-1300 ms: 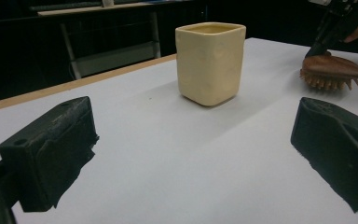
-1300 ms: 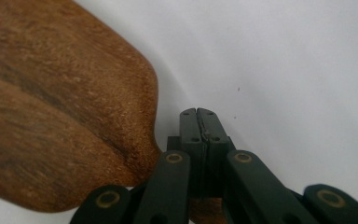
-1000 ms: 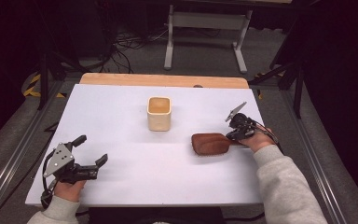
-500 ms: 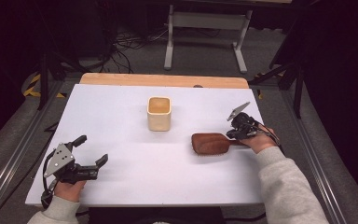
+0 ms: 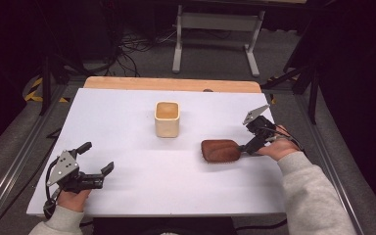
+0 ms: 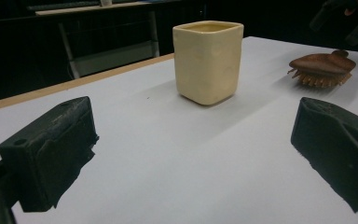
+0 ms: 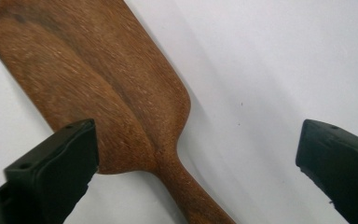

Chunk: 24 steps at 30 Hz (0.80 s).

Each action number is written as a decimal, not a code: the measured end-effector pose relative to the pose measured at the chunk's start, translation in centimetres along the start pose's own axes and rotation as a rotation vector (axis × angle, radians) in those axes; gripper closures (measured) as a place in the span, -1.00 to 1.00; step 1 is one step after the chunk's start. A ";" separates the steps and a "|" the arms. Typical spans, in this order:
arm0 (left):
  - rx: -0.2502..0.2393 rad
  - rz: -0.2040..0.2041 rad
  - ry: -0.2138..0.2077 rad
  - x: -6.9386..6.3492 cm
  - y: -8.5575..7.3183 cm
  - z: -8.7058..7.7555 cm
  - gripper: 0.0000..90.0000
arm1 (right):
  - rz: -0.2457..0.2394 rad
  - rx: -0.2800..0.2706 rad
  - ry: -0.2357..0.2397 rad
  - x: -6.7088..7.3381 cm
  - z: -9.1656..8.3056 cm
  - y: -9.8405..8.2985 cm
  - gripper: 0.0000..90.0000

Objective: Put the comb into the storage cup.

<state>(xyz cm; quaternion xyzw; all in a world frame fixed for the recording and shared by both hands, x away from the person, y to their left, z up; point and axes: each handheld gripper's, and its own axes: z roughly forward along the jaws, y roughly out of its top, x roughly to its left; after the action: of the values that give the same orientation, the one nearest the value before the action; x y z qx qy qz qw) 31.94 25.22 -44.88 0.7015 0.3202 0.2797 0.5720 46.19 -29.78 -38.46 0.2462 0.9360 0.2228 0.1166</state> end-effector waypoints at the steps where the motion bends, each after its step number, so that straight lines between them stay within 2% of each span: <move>1: 0.001 0.002 0.000 0.0 0.0 0.0 -0.98 | -0.013 -0.009 0.007 0.0 -0.2 0.0 -1.00; 4: -0.001 0.002 0.000 0.0 0.0 0.0 -0.98 | -0.045 -0.025 0.037 0.0 -0.5 0.0 -1.00; 10: 0.003 0.002 -0.004 0.0 -0.1 0.1 -0.98 | -0.138 0.047 0.061 0.3 0.0 0.1 -0.99; 17: 0.001 0.003 -0.004 0.0 -0.1 0.1 -0.98 | -0.180 0.112 0.109 0.2 0.6 0.2 -0.91; 20: 0.003 0.005 -0.004 0.0 -0.1 0.1 -0.98 | -0.202 0.166 0.116 0.4 0.9 0.3 -0.86; 24: 0.003 0.003 -0.001 0.0 -0.1 0.0 -0.98 | -0.225 0.207 0.133 0.3 1.4 0.2 -0.76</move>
<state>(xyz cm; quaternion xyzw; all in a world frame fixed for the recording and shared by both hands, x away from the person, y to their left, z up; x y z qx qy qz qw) 31.89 25.26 -45.01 0.7028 0.3192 0.2796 0.5710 46.48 -28.98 -39.56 0.1354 0.9813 0.1263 0.0527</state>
